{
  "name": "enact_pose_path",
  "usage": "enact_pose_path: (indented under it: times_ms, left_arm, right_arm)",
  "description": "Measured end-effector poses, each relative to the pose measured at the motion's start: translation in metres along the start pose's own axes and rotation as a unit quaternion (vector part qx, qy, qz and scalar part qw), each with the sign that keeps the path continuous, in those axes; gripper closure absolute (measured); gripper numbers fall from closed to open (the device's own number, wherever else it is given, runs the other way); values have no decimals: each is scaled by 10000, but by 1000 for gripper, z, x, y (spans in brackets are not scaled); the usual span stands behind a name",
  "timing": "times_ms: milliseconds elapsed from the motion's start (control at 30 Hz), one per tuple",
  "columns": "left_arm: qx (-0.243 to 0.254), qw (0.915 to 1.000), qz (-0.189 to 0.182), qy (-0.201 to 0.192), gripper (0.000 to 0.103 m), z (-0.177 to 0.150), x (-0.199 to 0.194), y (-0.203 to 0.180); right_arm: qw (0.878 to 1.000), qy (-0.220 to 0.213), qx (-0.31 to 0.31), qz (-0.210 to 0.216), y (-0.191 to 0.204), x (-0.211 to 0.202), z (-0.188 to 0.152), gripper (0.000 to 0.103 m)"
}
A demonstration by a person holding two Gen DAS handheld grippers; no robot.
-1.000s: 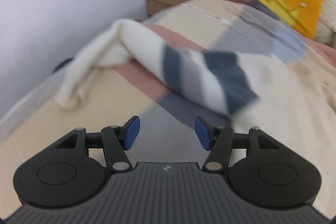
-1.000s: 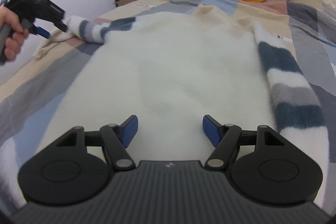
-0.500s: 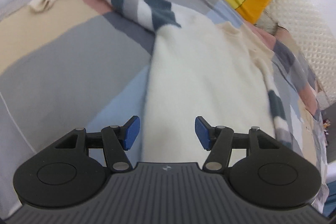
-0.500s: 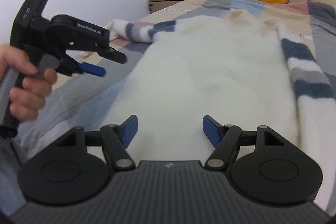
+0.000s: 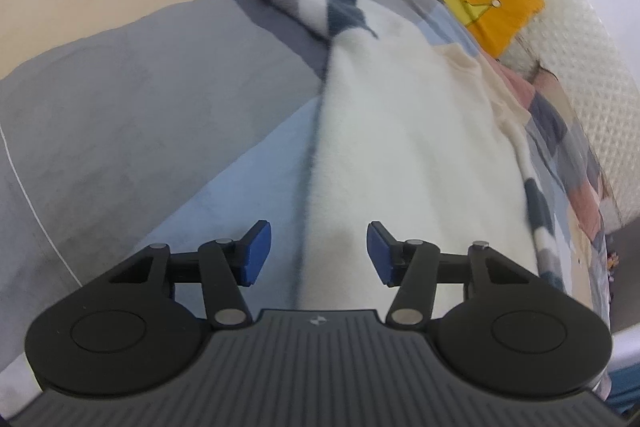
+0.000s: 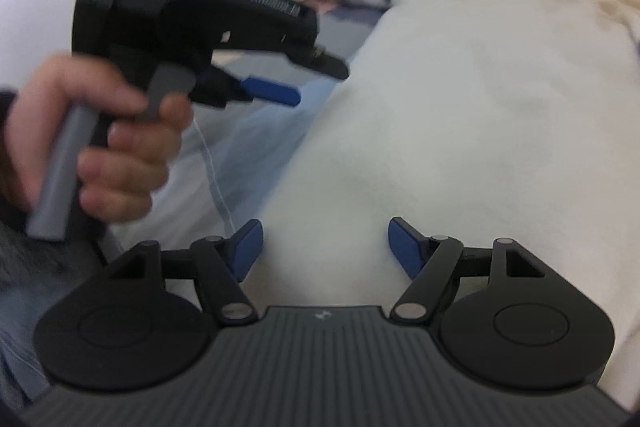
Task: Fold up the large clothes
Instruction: 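Open the left tool and release the sleeve on the bed, then close the right tool on the sweater hem while the left tool grasps the hem edge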
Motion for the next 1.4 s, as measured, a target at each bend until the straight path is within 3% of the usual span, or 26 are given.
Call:
enact_pose_path:
  times_ms: [167, 333, 600, 833, 1067, 1267, 1400]
  left_arm:
    - [-329, 9994, 62, 38, 44, 1, 7, 9]
    - [-381, 9992, 137, -62, 44, 5, 6, 12]
    - [-540, 9984, -54, -164, 44, 4, 2, 14]
    - [-435, 9986, -305, -49, 44, -2, 7, 4]
    - [-448, 9938, -943, 386, 44, -20, 20, -16]
    - [-705, 9785, -1695, 941, 48, -45, 35, -38]
    - [-1071, 9627, -2050, 1406, 48, -67, 49, -51]
  right_arm:
    - [9995, 135, -109, -275, 0, 6, -3, 52]
    - [9995, 25, -90, -296, 4, -1, 2, 85]
    - [9958, -633, 662, 12, -22, -39, 24, 90]
    - [9826, -1063, 1428, -535, -69, -52, 36, 91]
    - [9637, -944, 2324, -913, -114, -36, 31, 91]
    - [9551, -973, 2680, -803, -120, -30, 29, 91]
    - [9533, -992, 2744, -777, -122, -32, 28, 91]
Point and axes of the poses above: each gripper's, at about its wrist camera, not at the fingertips, and x roughly the way its jaws point, y to its left, z to its top, the point moved 5 cm from there along x, roughly the way its jaws point, and after that the axes turned 9 degrees about x, right-handed, at the moved point
